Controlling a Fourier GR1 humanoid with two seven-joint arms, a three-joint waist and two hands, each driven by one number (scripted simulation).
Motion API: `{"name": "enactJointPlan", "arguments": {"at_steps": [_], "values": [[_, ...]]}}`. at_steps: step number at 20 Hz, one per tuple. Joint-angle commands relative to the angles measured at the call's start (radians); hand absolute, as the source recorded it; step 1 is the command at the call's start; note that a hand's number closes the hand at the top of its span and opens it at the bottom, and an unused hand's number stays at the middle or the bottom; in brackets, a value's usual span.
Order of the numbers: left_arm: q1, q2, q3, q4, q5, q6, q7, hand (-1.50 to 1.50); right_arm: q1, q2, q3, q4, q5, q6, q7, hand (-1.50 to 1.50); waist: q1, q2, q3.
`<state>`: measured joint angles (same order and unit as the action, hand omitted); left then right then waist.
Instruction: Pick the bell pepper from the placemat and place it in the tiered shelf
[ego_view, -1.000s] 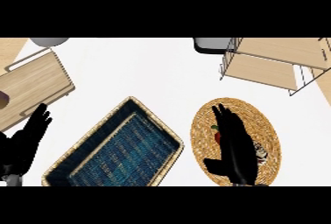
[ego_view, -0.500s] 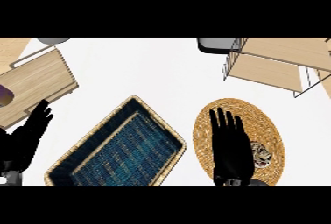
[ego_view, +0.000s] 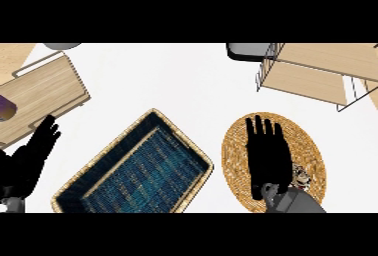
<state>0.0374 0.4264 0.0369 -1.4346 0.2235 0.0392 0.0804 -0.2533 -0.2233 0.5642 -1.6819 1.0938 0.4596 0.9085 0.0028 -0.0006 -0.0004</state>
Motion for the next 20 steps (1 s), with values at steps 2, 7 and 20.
{"name": "enactJointPlan", "arguments": {"at_steps": [2,7,20], "values": [[-0.018,-0.028,0.026,0.057,-0.036,-0.021,-0.038,0.00,0.032,0.011,-0.018,-0.012,0.062,0.050,0.030,-1.50,-0.003,0.000,0.000],[-0.022,0.012,0.087,0.061,-0.018,-0.089,-0.020,0.00,0.007,0.004,-0.099,0.127,0.074,-0.022,-0.098,-1.50,0.001,0.001,0.001],[-0.038,-0.056,0.124,0.008,-0.076,-0.113,0.047,0.00,0.040,0.060,-0.175,0.284,0.172,-0.171,-0.239,-1.50,-0.001,0.000,0.001]]}}
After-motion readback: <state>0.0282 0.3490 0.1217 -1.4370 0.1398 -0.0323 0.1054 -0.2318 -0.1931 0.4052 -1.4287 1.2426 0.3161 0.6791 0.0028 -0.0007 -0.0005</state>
